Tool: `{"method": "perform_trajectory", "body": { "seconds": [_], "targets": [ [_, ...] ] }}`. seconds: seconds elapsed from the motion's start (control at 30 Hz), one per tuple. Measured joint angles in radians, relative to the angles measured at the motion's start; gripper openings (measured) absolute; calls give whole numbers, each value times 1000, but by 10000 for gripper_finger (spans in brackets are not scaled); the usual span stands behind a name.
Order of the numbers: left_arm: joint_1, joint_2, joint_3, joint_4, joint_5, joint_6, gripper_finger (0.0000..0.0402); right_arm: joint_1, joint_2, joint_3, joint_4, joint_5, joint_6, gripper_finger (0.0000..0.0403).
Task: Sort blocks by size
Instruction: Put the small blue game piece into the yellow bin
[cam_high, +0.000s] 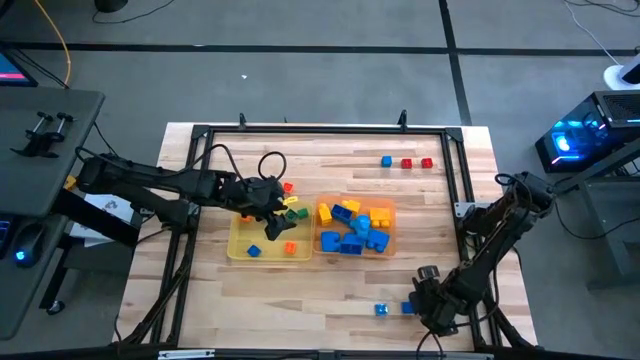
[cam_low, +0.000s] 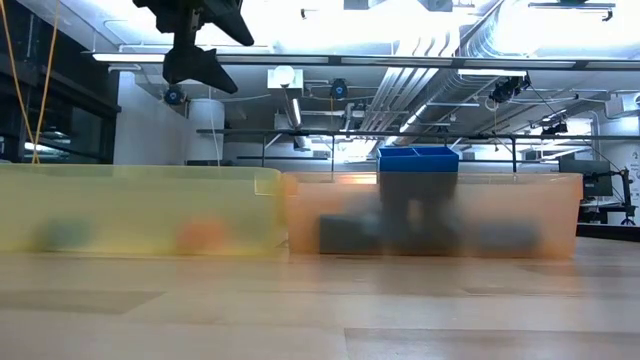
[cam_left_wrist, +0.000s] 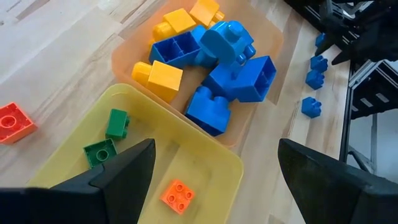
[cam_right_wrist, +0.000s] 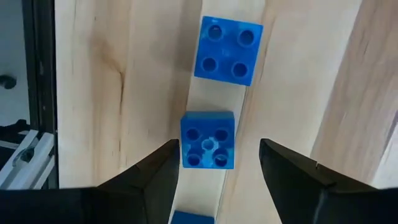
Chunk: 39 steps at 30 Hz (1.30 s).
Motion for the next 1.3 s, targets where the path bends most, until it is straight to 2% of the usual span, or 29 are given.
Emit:
{"method": "perform_trajectory", "body": {
  "seconds": [0.47, 1.3],
  "targets": [
    [0, 0, 0, -1, 0, 43, 324, 0, 0, 0, 38, 53, 0, 218],
    [0, 0, 0, -1, 2, 43, 324, 0, 0, 0, 39, 39, 49, 218]
  ]
}}
